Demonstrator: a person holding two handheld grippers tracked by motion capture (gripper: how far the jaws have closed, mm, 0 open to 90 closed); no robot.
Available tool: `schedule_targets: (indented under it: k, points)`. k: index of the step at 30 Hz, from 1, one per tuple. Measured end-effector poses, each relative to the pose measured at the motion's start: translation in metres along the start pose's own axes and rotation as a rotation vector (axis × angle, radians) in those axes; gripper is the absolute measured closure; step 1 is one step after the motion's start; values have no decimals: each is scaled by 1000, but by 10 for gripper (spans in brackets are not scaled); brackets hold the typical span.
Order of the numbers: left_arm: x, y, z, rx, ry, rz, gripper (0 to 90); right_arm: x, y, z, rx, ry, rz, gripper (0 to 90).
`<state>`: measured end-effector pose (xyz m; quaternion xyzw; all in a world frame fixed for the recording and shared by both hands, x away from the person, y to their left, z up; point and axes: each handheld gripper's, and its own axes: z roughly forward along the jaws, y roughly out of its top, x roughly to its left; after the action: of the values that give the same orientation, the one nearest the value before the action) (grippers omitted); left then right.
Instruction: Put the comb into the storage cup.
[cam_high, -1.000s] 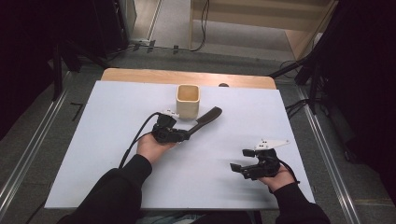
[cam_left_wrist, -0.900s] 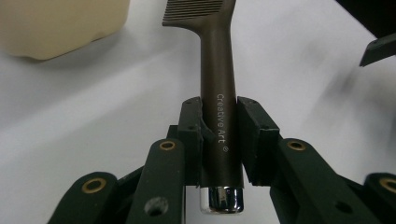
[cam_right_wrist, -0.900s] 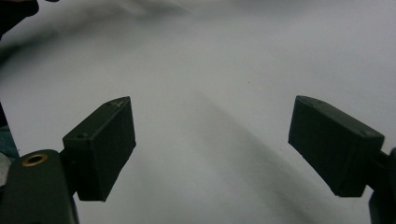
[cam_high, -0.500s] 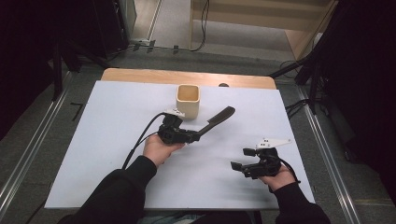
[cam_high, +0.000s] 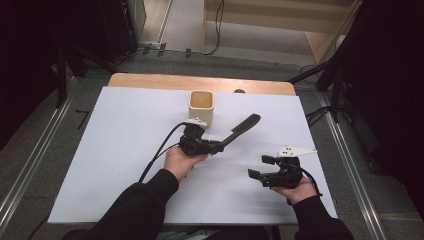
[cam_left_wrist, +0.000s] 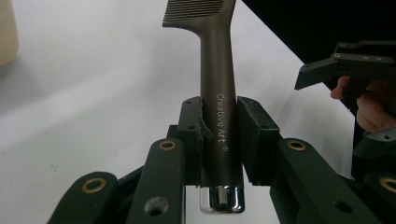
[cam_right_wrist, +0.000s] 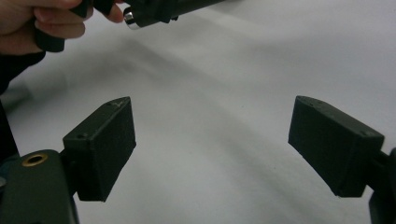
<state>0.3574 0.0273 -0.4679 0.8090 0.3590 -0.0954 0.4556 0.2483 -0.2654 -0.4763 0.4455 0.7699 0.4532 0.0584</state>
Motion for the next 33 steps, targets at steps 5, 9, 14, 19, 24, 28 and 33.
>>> schedule_targets:
  k: [5,9,14,19,24,28,33]
  points:
    - [-6,3,5,-30,-6,-1,731,0,3,-2,-11,-36,-8,133]
    - [-11,2,12,-42,4,-4,731,1,5,-2,-15,-44,13,133]
    - [-15,3,20,-60,16,-2,731,2,11,-5,-49,-52,30,133]
    - [-18,2,26,-83,12,-15,731,2,17,-7,-67,-79,48,133]
    - [-22,1,32,-93,15,-12,731,1,23,-8,-87,-90,78,133]
    - [-25,-1,35,-118,19,-12,731,1,28,-7,-100,-104,99,135]
    - [-27,-4,37,-151,35,-16,731,0,35,-3,-112,-126,117,135]
